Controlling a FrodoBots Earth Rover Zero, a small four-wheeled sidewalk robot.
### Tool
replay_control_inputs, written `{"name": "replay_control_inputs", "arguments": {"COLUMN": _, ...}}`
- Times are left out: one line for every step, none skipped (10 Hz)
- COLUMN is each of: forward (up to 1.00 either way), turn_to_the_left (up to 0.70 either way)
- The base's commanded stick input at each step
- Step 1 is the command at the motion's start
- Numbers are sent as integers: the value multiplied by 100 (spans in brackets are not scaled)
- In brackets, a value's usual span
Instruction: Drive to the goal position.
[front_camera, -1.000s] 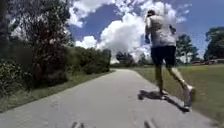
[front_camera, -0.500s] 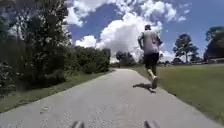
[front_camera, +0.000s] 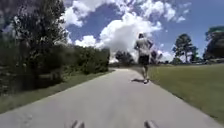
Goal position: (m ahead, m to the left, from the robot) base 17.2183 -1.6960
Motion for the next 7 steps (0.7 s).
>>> {"name": "replay_control_inputs", "arguments": {"forward": 50, "turn_to_the_left": 0}}
{"name": "replay_control_inputs", "arguments": {"forward": 50, "turn_to_the_left": 0}}
{"name": "replay_control_inputs", "arguments": {"forward": 50, "turn_to_the_left": 0}}
{"name": "replay_control_inputs", "arguments": {"forward": 50, "turn_to_the_left": 0}}
{"name": "replay_control_inputs", "arguments": {"forward": 50, "turn_to_the_left": 0}}
{"name": "replay_control_inputs", "arguments": {"forward": 50, "turn_to_the_left": 0}}
{"name": "replay_control_inputs", "arguments": {"forward": 50, "turn_to_the_left": 0}}
